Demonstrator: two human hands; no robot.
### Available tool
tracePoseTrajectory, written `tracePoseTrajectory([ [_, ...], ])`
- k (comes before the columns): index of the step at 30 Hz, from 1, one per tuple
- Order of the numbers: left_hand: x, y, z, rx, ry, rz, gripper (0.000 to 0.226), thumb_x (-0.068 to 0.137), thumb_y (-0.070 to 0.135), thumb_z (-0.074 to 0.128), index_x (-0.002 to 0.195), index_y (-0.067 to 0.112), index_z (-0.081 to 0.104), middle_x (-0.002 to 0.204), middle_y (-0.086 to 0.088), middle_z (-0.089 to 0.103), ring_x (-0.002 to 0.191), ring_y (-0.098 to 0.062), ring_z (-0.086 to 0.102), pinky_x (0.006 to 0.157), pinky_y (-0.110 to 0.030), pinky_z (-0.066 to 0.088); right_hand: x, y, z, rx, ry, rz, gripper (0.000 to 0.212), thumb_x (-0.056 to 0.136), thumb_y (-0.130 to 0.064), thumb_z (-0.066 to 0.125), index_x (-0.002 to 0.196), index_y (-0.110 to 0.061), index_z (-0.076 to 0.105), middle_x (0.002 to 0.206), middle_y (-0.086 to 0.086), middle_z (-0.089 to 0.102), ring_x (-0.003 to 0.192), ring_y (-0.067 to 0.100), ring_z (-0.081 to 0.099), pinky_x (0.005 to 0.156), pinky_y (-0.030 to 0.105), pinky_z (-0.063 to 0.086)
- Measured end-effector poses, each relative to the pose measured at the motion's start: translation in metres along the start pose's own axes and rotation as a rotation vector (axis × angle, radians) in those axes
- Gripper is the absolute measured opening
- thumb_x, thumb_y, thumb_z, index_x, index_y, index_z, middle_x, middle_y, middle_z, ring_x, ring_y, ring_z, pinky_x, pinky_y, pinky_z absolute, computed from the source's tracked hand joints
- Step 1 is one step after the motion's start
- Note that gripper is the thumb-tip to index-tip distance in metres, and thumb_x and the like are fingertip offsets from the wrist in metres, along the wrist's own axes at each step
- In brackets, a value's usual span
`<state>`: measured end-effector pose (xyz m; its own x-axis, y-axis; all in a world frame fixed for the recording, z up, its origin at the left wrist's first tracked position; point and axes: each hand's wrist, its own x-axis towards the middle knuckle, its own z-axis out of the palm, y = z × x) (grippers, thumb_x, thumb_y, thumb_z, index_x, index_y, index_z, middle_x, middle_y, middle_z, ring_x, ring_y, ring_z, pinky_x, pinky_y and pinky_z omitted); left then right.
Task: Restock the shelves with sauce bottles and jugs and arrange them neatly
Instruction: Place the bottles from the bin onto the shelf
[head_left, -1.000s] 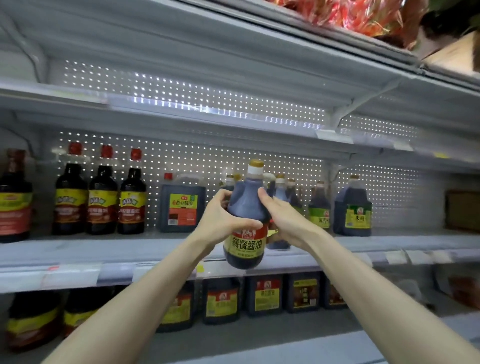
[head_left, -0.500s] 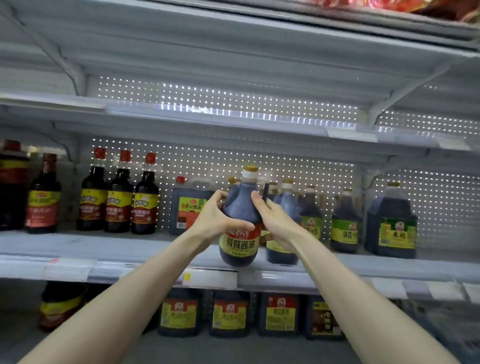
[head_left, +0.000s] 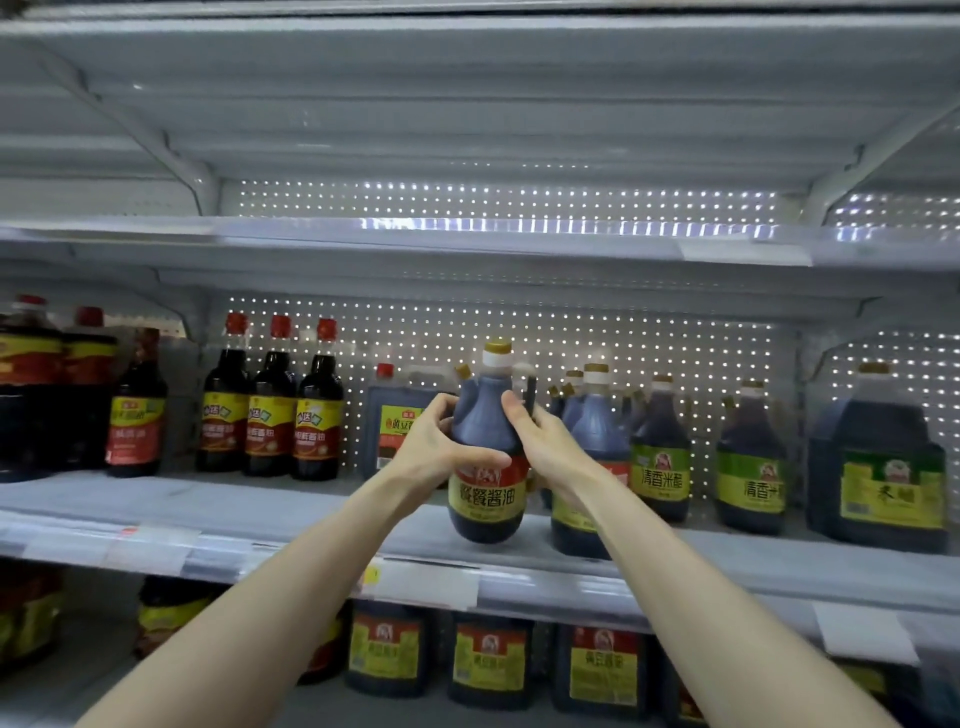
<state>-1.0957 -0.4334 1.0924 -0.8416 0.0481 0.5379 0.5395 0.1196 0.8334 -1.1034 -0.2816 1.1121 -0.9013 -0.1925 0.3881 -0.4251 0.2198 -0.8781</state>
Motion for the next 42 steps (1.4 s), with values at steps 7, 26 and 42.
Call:
tracePoseTrajectory([
  [7, 0.012, -0.020, 0.005, -0.134, -0.019, -0.063, 0.046, 0.067, 0.007, 0.083, 0.099, 0.024, 0.055, 0.099, -0.005, 0.070, 0.088, -0.017, 0.069, 0.070, -0.027, 0.053, 0.014, 0.013, 0.002, -0.092, 0.012, 0.090, 0.060, 0.100, -0.055, 0.028, 0.144, -0.015, 0.036, 0.143, 0.012, 0.048, 0.126, 0.031, 0.049, 0.104, 0.052, 0.043],
  [26, -0.005, -0.051, -0.002, -0.093, -0.154, -0.210, 0.054, 0.094, 0.034, 0.055, 0.144, 0.019, 0.038, 0.115, 0.004, 0.061, 0.108, -0.015, 0.057, 0.089, -0.038, 0.044, 0.001, 0.063, 0.026, 0.092, 0.106, 0.093, 0.053, 0.100, -0.054, 0.024, 0.147, -0.032, 0.029, 0.144, 0.002, 0.047, 0.130, 0.023, 0.047, 0.111, 0.053, 0.036],
  [42, -0.005, -0.051, -0.007, -0.102, -0.250, -0.252, 0.038, 0.097, 0.033, 0.050, 0.133, 0.025, 0.041, 0.118, 0.003, 0.060, 0.100, -0.007, 0.057, 0.084, -0.031, 0.048, -0.001, 0.068, 0.026, 0.075, 0.120, 0.054, 0.052, 0.101, -0.052, 0.026, 0.149, -0.032, 0.028, 0.146, 0.001, 0.045, 0.133, 0.022, 0.044, 0.112, 0.051, 0.035],
])
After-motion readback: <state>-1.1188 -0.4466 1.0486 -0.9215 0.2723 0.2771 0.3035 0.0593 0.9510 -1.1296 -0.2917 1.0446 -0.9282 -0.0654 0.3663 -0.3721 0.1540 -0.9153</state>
